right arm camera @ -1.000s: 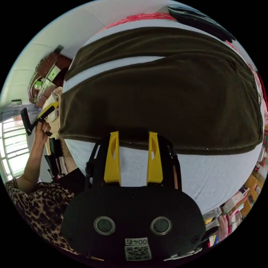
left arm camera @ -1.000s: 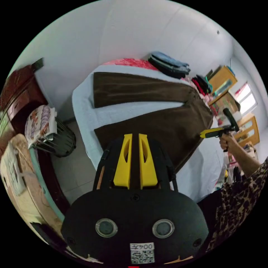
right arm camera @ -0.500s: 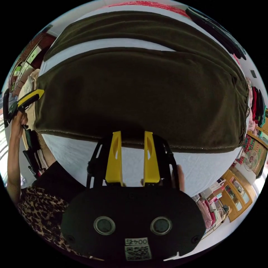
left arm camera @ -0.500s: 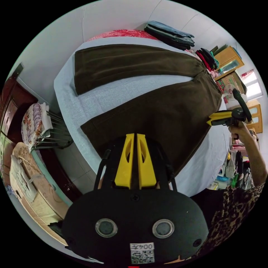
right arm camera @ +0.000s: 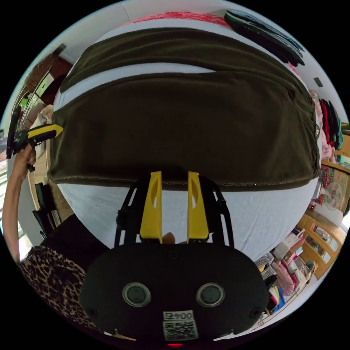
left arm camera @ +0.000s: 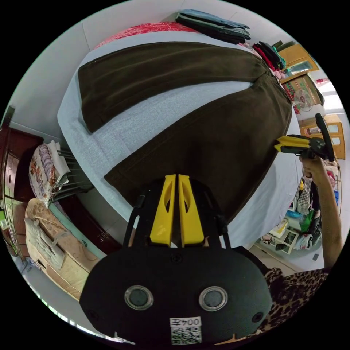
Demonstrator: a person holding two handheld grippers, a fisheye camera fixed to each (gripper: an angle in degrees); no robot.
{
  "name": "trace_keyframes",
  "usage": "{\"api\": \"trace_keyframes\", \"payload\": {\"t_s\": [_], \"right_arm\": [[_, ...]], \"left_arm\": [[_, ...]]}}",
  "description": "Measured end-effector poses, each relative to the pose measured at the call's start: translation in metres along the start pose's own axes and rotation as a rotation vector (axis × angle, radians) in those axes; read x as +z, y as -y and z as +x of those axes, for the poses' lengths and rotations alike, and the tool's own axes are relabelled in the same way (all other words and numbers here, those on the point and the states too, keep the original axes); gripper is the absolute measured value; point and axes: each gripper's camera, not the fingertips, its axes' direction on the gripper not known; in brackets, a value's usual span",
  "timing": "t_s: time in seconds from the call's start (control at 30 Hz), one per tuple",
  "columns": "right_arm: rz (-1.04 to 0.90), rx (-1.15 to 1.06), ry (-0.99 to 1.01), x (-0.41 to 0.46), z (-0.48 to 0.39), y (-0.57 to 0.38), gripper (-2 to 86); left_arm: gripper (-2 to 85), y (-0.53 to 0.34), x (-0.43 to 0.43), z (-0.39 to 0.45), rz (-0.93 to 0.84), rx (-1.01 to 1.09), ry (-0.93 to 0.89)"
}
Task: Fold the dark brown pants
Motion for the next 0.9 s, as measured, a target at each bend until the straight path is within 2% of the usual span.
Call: {"api": "trace_keyframes", "payload": {"t_s": [0.17, 0.3, 0.5, 0.6, 0.77, 0.9], "right_arm": [[0.055, 0.043, 0.213, -0.023, -0.033, -0.01, 10.5], [0.056, 0.135, 0.333, -0.01, -0.069, -0.01, 10.9], [0.023, 0.325, 0.354, 0.007, -0.09, -0.004, 11.0], [-0.016, 0.419, 0.302, 0.007, -0.086, -0.002, 7.8], [-0.056, 0.464, 0.181, 0.003, -0.09, 0.002, 6.0], [-0.045, 0.505, 0.262, 0.003, -0.073, -0.005, 4.8]], "left_arm": [[1.4, -0.006, -0.022, 0.002, 0.021, 0.068, 0.019], [1.9, -0.013, -0.042, -0.011, 0.05, 0.123, -0.046], [4.2, -0.012, -0.073, -0.043, 0.016, 0.298, -0.224], [6.8, -0.014, -0.107, -0.072, 0.087, 0.322, -0.289], [8.3, 0.002, -0.163, -0.119, 0.163, 0.378, -0.266], [8.9, 0.027, -0.2, -0.156, 0.206, 0.347, -0.193]]}}
